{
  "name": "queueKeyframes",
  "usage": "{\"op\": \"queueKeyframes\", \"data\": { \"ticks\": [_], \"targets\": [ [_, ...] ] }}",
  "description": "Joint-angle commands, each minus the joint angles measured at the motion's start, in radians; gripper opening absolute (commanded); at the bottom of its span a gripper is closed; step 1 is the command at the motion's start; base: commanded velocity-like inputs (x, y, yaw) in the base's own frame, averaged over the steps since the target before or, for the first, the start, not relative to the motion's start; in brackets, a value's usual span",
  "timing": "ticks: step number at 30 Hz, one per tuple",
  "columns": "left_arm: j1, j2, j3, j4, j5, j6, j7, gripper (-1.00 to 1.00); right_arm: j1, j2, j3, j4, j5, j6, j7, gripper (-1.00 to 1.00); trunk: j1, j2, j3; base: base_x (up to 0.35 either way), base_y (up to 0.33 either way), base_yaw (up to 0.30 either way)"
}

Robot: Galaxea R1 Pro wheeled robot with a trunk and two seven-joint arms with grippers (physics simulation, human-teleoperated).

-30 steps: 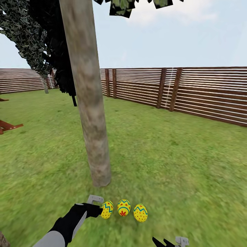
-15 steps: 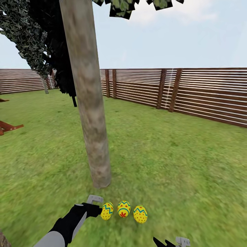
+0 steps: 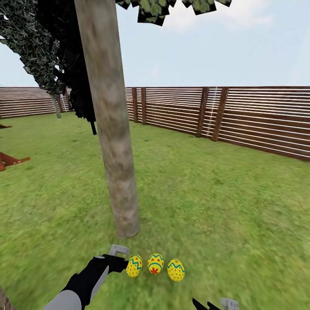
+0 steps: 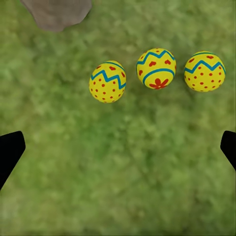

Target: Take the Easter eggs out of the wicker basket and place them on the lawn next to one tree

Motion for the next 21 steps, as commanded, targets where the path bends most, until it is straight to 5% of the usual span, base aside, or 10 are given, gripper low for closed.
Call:
{"op": "queueKeyframes", "data": {
  "ticks": [1,21],
  "targets": [
    [0.000,0.000,-0.001,-0.002,-0.006,0.005,-0.003,1.00,-0.001,0.001,-0.004,0.002,-0.006,0.010,0.005,1.00,-0.004,0.007,0.002,0.000,0.000,0.000],
    [0.000,0.000,-0.001,-0.002,-0.006,0.005,0.000,1.00,-0.001,0.000,-0.002,0.009,-0.006,0.010,0.005,1.00,-0.081,0.147,0.065,0.000,0.000,0.000]
  ]
}}
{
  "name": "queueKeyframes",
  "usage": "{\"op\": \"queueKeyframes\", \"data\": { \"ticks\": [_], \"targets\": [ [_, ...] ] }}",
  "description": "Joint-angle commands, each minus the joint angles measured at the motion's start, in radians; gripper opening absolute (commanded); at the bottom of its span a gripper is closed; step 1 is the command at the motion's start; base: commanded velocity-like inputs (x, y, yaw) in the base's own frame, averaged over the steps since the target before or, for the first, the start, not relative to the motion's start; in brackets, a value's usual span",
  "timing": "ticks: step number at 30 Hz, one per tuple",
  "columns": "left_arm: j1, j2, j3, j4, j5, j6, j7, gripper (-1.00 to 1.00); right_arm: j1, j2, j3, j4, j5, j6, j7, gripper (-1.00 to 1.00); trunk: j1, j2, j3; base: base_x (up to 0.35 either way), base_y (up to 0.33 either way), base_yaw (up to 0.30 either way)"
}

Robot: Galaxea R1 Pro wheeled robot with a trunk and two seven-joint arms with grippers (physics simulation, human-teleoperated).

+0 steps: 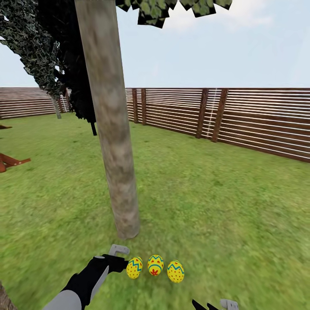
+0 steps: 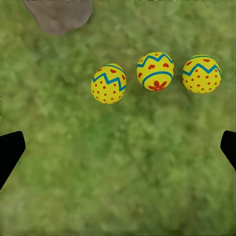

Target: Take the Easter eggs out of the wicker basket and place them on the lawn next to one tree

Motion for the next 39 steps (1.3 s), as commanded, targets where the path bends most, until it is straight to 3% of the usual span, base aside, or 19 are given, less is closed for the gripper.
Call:
{"op": "queueKeyframes", "data": {
  "ticks": [1,34,39],
  "targets": [
    [0.000,0.000,-0.001,-0.002,-0.006,0.005,-0.003,1.00,-0.001,0.001,-0.004,0.000,-0.006,0.010,0.005,1.00,-0.004,0.007,0.002,0.000,0.000,0.000],
    [0.000,-0.001,-0.001,-0.002,-0.007,-0.001,-0.002,1.00,-0.001,0.003,-0.003,0.002,-0.005,0.010,0.004,1.00,-0.130,0.238,0.105,0.000,0.000,0.000],
    [0.000,-0.003,-0.001,0.033,-0.005,-0.015,-0.002,1.00,-0.001,0.003,-0.003,0.002,-0.005,0.010,0.004,1.00,-0.150,0.273,0.121,0.000,0.000,0.000]
  ]
}}
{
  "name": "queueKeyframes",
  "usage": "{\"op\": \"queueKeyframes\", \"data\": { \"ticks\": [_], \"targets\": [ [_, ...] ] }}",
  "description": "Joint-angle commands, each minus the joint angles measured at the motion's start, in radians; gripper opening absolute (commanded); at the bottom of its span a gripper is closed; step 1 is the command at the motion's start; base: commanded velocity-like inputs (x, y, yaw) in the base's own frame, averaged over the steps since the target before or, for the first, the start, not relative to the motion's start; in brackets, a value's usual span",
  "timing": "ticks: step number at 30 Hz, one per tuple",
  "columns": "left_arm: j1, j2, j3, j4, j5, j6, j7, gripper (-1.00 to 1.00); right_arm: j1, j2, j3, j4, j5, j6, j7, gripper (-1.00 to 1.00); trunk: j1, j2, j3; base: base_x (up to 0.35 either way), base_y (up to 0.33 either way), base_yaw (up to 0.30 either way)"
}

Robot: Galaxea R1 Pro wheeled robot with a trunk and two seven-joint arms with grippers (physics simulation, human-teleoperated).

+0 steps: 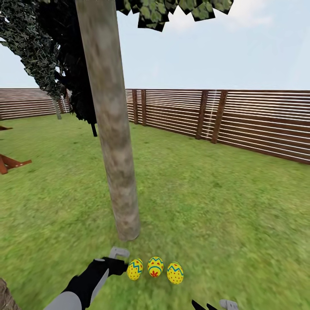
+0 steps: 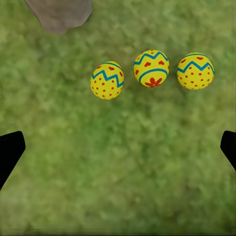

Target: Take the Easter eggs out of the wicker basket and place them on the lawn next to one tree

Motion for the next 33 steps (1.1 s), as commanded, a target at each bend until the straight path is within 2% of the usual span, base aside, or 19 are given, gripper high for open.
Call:
{"op": "queueKeyframes", "data": {
  "ticks": [1,8,33],
  "targets": [
    [0.000,0.000,-0.001,0.009,-0.005,0.000,-0.003,1.00,-0.001,0.001,-0.004,0.000,-0.006,0.010,0.006,1.00,-0.004,0.006,0.002,0.000,0.000,0.000],
    [0.000,-0.001,0.000,0.059,-0.004,-0.021,-0.003,1.00,-0.001,0.001,-0.003,0.011,-0.006,0.010,0.006,1.00,-0.031,0.055,0.024,0.000,0.000,0.000],
    [-0.001,-0.001,0.000,0.066,-0.004,-0.025,-0.003,1.00,-0.001,0.003,-0.003,0.014,-0.006,-0.013,0.006,1.00,-0.126,0.230,0.102,0.000,0.000,0.000]
  ]
}}
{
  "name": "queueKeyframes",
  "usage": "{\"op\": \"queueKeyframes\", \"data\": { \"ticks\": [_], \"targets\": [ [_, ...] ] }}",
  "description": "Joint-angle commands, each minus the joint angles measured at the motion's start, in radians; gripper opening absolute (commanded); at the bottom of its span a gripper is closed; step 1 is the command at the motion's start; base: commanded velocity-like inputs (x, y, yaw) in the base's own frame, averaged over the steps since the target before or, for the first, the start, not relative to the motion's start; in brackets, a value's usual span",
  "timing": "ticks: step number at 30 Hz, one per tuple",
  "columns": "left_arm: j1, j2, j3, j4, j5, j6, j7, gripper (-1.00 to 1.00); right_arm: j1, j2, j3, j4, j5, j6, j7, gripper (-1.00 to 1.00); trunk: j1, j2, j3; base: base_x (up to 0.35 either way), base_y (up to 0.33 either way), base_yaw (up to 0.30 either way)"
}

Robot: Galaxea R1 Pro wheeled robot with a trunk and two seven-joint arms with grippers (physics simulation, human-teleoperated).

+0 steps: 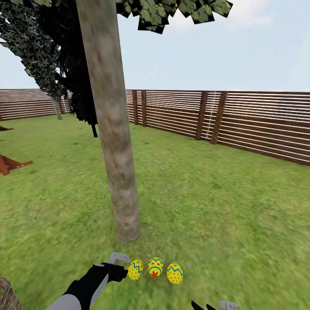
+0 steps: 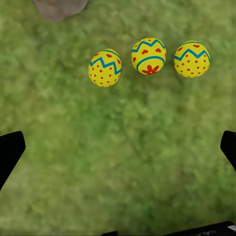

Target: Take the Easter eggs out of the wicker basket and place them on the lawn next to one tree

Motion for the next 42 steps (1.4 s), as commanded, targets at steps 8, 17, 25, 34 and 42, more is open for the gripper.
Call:
{"op": "queueKeyframes", "data": {
  "ticks": [8,17,25,34,42],
  "targets": [
    [0.000,0.000,-0.002,-0.002,-0.005,0.005,-0.003,1.00,-0.001,0.001,-0.008,0.000,-0.006,0.009,0.006,1.00,-0.030,0.055,0.023,0.000,0.000,0.000],
    [0.000,0.000,-0.002,-0.002,-0.005,0.005,-0.002,1.00,-0.001,0.001,-0.005,0.000,-0.006,0.010,0.006,1.00,-0.065,0.118,0.052,0.000,0.000,0.000],
    [0.000,0.000,-0.002,-0.002,-0.005,0.005,-0.002,1.00,-0.001,0.002,-0.005,0.000,-0.007,0.010,0.006,1.00,-0.096,0.174,0.077,0.000,0.000,0.000],
    [0.000,0.000,-0.002,-0.002,-0.005,0.006,-0.002,1.00,-0.001,0.003,-0.005,0.000,-0.007,0.010,0.006,1.00,-0.115,0.209,0.092,0.000,0.000,0.000],
    [0.000,0.003,-0.003,-0.002,-0.006,0.002,0.001,1.00,-0.001,0.001,-0.008,0.021,-0.007,0.010,0.004,1.00,-0.115,0.209,0.092,0.000,0.000,0.000]
  ]
}}
